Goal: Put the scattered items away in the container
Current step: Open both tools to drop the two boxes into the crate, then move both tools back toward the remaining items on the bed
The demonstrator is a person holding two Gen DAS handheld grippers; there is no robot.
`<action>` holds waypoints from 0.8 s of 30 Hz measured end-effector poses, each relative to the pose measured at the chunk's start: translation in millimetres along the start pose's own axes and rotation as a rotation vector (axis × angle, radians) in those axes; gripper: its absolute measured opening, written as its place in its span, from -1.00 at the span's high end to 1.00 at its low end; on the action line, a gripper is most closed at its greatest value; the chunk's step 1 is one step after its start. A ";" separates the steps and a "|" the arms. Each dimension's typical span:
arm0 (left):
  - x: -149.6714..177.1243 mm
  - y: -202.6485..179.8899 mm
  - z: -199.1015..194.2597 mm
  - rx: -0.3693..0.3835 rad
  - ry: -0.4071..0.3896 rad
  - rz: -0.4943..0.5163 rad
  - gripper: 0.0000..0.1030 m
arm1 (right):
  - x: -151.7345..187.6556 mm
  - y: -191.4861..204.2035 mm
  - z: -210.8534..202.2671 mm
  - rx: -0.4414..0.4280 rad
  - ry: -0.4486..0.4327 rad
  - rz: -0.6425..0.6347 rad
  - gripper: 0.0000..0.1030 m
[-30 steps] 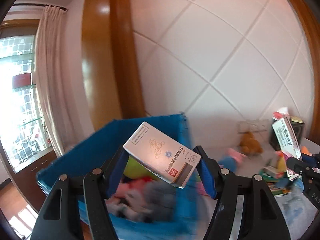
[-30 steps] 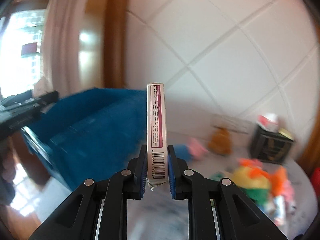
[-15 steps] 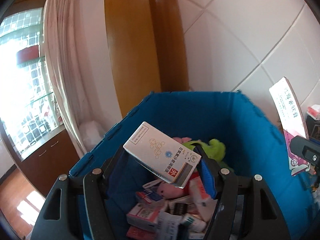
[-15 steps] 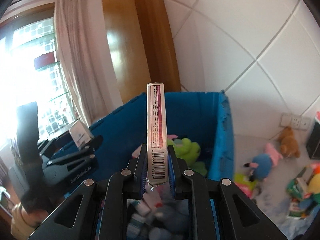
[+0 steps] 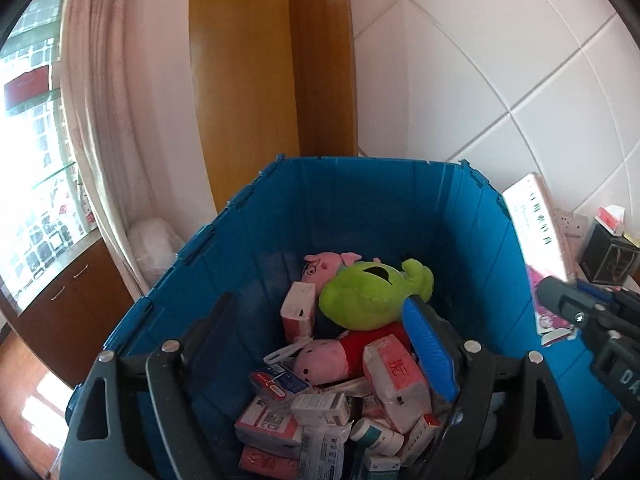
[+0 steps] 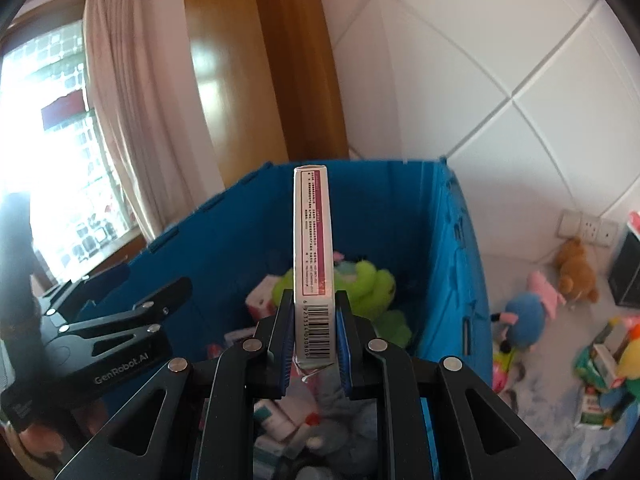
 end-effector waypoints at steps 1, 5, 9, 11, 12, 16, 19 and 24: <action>0.5 0.3 0.0 0.002 0.001 -0.004 -0.62 | 0.7 0.6 3.7 -0.002 0.011 -0.012 0.65; 1.2 0.8 -2.8 0.013 -0.011 -0.010 -0.62 | 5.6 6.0 9.0 0.003 0.044 -0.043 0.48; 0.9 -6.1 -4.8 -0.006 -0.031 0.031 -0.62 | 5.6 5.4 7.8 0.003 0.041 -0.032 -0.04; 0.7 -9.7 -6.2 -0.016 -0.037 0.054 -0.62 | 6.3 4.0 8.0 0.008 0.039 -0.029 -0.05; 0.6 -10.9 -6.8 -0.019 -0.039 0.061 -0.62 | 6.3 3.7 8.0 0.011 0.040 -0.027 -0.05; -0.5 -8.7 -7.0 -0.011 -0.038 0.046 -0.62 | 5.5 2.6 7.5 0.019 0.044 -0.014 -0.11; -1.0 -6.6 -7.7 -0.004 -0.034 0.029 -0.62 | 4.9 1.5 6.0 0.019 0.042 0.004 -0.30; -1.1 -5.2 -11.0 -0.001 -0.047 0.008 -0.69 | 3.8 -2.3 3.8 0.042 0.030 0.022 -0.53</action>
Point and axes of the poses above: each gripper's, at about its wrist camera, not at the fingertips, and z roughly the way its jaws point, y to its left, x to its underside, the point moved 5 cm from there along z, roughly the way its jaws point, and after that the axes turned 1 degree about -y, right-handed, at the moved point
